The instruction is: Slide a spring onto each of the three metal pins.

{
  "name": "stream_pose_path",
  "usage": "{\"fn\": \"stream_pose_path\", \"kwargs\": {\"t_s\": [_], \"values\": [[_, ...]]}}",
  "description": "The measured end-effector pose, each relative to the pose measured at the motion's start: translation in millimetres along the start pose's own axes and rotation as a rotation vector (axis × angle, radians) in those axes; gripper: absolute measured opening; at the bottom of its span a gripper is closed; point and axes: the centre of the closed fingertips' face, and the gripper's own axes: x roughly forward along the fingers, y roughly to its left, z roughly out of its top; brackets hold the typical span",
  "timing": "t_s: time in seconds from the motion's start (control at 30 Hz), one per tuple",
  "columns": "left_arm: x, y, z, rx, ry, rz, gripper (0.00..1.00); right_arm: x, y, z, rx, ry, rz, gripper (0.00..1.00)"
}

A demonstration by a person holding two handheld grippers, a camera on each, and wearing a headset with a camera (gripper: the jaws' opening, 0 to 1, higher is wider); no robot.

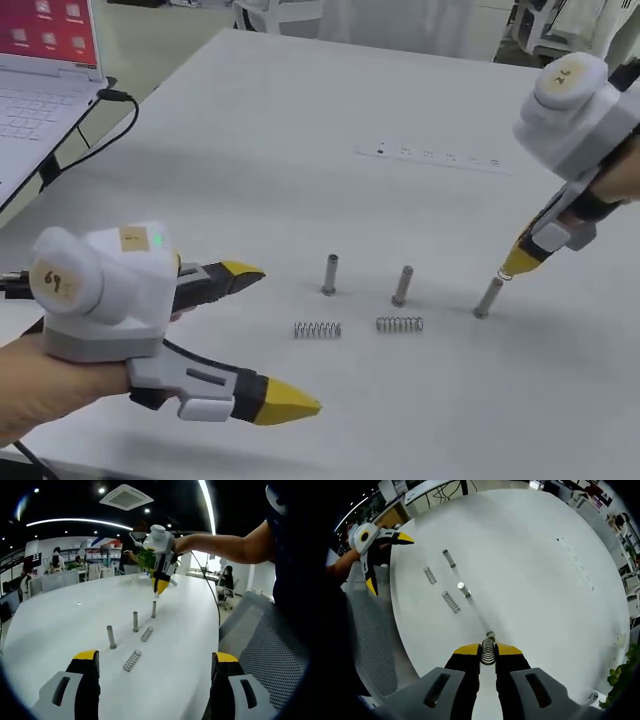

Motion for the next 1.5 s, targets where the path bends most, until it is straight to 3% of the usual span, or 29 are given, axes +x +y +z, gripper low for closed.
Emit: {"fn": "stream_pose_path", "kwargs": {"t_s": [0.77, 1.5], "values": [[-2.2, 1.1, -2.0, -0.005, 0.004, 0.004, 0.89, 12.9, -9.5, 0.0, 0.011, 0.025, 0.012, 0.09], [-1.2, 2.0, -0.9, -0.004, 0.011, 0.000, 0.87, 43.4, -11.3, -6.4, 0.033, 0.065, 0.018, 0.09]]}}
